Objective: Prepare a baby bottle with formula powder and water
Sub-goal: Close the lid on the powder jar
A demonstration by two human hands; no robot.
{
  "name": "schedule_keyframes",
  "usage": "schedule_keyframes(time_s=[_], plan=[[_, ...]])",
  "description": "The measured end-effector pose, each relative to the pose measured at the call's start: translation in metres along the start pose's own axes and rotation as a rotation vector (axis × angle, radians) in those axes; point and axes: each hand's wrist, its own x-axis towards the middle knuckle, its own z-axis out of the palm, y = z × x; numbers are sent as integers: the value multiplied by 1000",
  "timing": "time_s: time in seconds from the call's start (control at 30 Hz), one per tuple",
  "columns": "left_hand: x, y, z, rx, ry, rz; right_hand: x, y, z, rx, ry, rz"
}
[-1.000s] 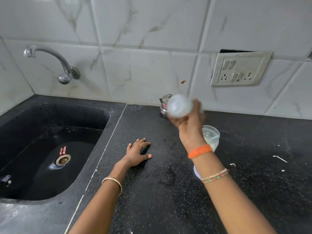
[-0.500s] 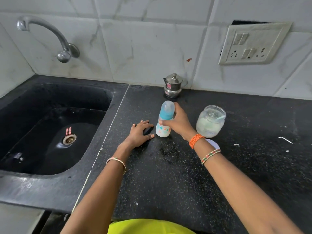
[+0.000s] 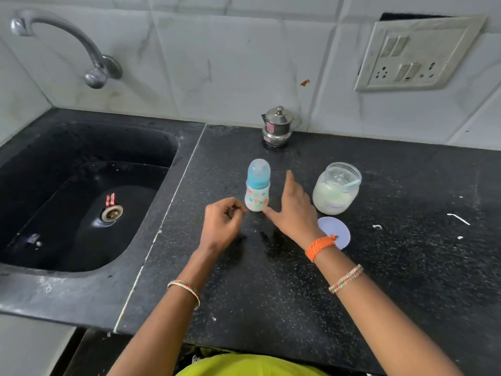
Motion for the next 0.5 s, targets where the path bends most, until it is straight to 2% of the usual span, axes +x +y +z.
schedule_keyframes(time_s=[0.07,0.13,0.2,0.3,0.43,0.5], plan=[[-4,12,20,-43,-58,-21,-15,21,-15,-287,-81,83],[-5,23,40,-59,-107,-33,-26,43,-27,-417,-183,209],[-4,31,60,-52,-152,-29,-33,62,-34,-433,-257,284],[-2,40,80,-28,-231,-29,-36,76,-35,-366,-336,227],[-3,50,96,-65,-242,-46,-39,89,-49,-352,-365,248],[1,51,104,-49,-255,-36,-41,100,-67,-413,-301,278]])
